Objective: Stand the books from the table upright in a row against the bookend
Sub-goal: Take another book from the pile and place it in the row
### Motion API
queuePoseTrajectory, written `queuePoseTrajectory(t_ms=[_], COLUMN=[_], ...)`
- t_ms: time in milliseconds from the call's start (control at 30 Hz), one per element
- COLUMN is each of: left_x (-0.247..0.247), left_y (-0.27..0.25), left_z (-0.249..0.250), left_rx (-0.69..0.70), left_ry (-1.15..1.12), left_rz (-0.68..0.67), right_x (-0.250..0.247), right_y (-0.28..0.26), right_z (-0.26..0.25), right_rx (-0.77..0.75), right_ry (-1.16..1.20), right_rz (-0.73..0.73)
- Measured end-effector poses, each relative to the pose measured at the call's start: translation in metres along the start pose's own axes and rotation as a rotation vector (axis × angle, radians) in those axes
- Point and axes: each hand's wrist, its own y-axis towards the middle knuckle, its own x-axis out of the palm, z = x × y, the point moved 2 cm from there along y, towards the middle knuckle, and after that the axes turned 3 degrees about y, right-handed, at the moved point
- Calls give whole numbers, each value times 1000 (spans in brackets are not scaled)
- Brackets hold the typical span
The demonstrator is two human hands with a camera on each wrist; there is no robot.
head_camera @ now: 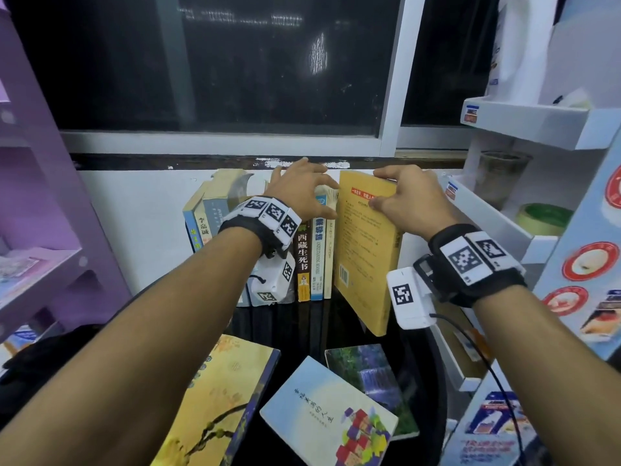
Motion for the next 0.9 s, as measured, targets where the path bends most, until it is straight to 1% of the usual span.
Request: queuePoseTrajectory(t_ms=[100,267,367,533,767,900], left_x=[8,15,13,12,15,17], left_y=[1,1,0,-2,-3,-3], left_z=[-5,-11,-12,-11,-13,-15], left_rx=[13,76,92,125,156,140], left_ry=[-14,-167,-206,-216,-207,-192], left_rz=[-29,109,136,170,191,194], right_x=[8,27,35,50,75,82], right_y=[8,17,21,31,42,47], right_z=[1,3,4,5,7,12], right_rx=[-15,-37,-17,-14,-28,-55], right_ry=[3,5,4,50,102,99], right_rz=[31,74,86,121,113,87])
